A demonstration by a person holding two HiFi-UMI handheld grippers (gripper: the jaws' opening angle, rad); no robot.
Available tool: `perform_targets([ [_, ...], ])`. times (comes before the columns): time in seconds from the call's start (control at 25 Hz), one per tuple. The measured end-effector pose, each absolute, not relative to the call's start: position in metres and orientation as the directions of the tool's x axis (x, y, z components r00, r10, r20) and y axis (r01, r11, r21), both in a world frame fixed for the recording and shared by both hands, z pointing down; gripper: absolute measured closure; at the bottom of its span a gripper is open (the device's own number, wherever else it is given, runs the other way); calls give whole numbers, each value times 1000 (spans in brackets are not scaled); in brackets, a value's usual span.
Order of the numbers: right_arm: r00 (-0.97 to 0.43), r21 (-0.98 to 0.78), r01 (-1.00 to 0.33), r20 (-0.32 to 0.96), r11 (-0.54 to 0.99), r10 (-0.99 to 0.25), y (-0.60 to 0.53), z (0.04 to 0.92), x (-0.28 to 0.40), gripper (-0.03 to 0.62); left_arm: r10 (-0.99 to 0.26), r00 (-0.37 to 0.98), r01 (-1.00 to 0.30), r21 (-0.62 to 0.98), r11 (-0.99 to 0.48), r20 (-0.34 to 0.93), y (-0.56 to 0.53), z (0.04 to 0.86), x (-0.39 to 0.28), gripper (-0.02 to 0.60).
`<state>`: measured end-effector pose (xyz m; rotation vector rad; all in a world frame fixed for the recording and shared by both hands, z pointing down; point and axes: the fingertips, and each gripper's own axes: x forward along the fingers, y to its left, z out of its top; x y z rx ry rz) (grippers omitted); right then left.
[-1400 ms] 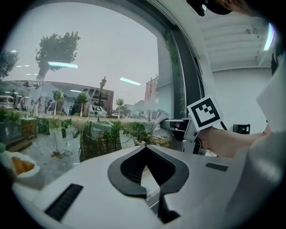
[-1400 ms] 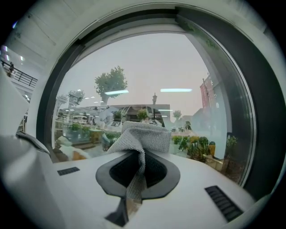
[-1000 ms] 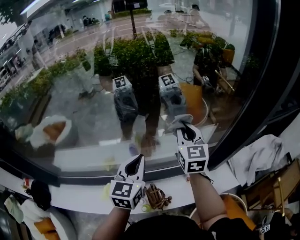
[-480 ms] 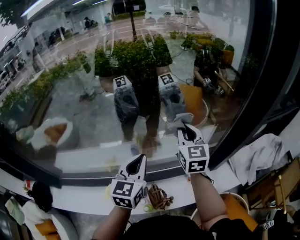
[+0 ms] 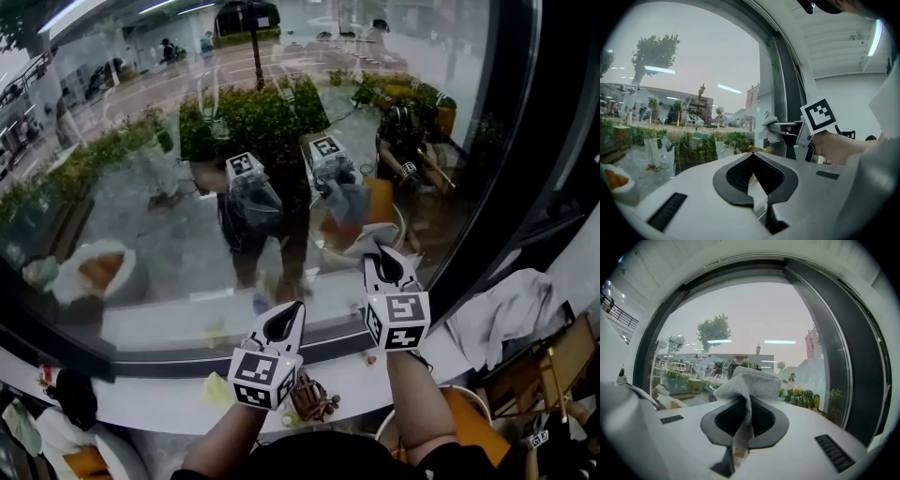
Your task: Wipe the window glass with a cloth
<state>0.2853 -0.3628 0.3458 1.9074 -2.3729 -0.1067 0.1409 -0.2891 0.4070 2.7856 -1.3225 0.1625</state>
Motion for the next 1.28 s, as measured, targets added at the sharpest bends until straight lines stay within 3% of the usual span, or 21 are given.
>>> perform_targets([
  [0.36, -220, 133, -966, 15, 220, -975, -376, 325, 284, 554, -778, 624, -780, 7, -625, 77, -298, 389, 144, 574],
  [0.84, -268, 129, -956, -12, 264, -963, -400, 319, 252, 554, -841, 534, -845, 8, -535, 85, -301, 400, 96, 574],
  [1.0, -254, 136, -959, -19, 249, -967, -405, 317, 208, 554, -847, 525, -851, 14, -526, 83, -308, 402, 42, 574],
  [1.28, -267, 133, -956, -29, 261, -963, -396, 308, 192, 554, -857, 509, -860, 13, -510, 82, -300, 396, 29, 574],
])
